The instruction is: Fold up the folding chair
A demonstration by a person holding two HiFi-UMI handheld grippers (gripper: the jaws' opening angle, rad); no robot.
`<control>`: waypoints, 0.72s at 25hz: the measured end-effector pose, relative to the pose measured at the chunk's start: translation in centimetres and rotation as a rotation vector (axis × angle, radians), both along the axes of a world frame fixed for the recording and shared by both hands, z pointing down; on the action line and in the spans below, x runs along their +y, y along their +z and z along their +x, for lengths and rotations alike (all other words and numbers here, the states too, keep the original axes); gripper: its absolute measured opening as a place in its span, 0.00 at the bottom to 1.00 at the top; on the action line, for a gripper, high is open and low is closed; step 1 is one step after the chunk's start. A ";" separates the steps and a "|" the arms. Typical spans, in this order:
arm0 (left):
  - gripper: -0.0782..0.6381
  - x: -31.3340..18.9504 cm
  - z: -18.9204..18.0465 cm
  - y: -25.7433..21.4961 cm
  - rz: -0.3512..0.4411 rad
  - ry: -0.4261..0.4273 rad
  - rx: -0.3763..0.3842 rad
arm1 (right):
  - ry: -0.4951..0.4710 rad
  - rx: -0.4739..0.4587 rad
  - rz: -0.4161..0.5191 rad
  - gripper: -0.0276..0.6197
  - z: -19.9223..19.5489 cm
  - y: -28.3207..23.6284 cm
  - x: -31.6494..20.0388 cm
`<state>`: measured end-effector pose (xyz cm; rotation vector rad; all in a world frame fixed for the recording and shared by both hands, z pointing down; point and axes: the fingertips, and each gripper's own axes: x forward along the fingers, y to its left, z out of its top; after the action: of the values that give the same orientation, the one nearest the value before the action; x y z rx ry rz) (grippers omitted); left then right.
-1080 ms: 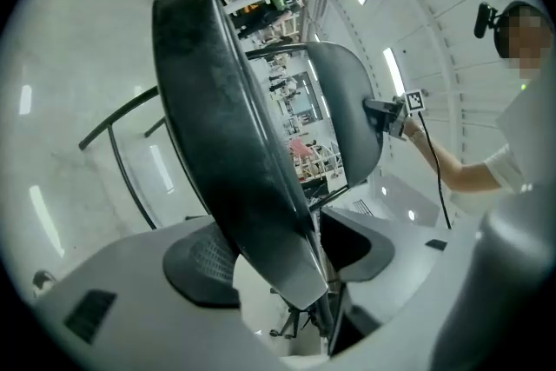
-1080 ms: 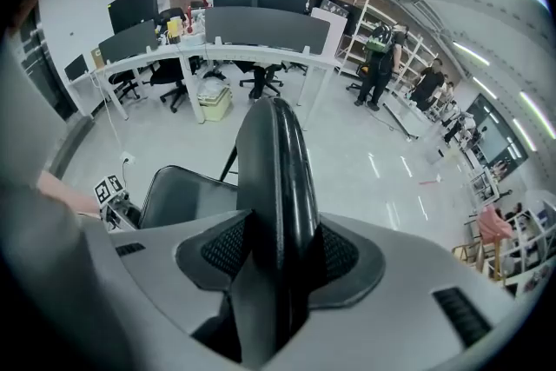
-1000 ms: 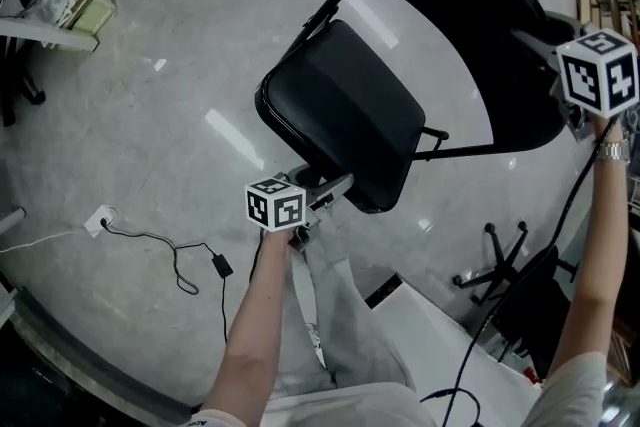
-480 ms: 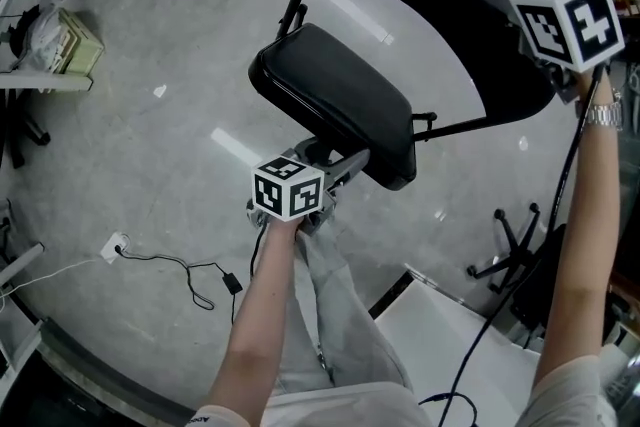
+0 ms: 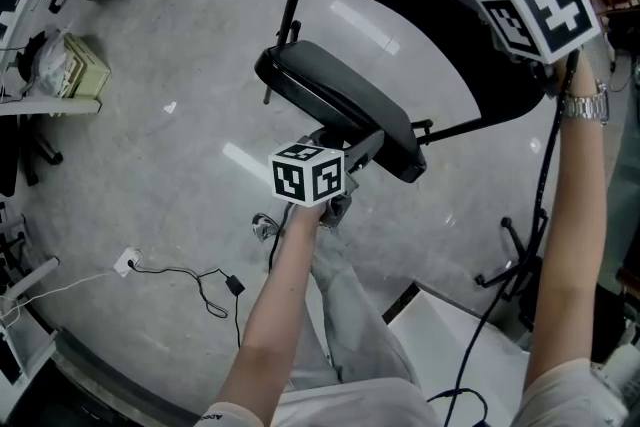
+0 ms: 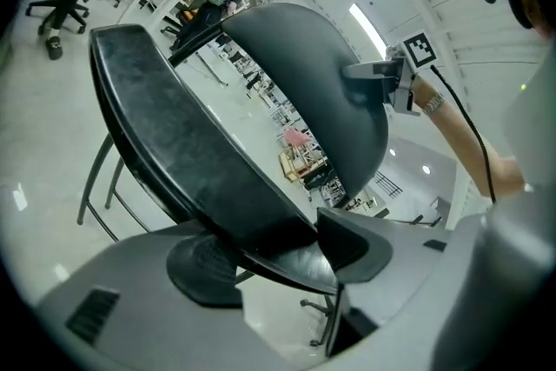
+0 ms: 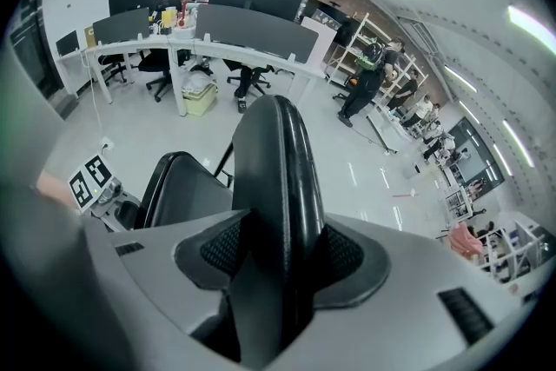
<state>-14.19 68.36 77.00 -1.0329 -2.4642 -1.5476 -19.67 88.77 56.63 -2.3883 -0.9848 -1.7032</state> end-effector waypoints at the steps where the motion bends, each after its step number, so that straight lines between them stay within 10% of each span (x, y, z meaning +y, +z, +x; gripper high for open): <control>1: 0.49 0.8 -0.3 -0.2 0.012 -0.007 -0.005 | -0.003 -0.004 0.003 0.35 0.0 -0.2 0.5; 18: 0.51 9.0 -4.0 -1.6 0.096 -0.015 0.021 | 0.011 -0.029 -0.021 0.36 -1.7 -1.3 4.9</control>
<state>-18.19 77.31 75.35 -1.0497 -2.3479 -1.6327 -21.36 93.64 55.35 -2.3728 -1.0232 -1.7376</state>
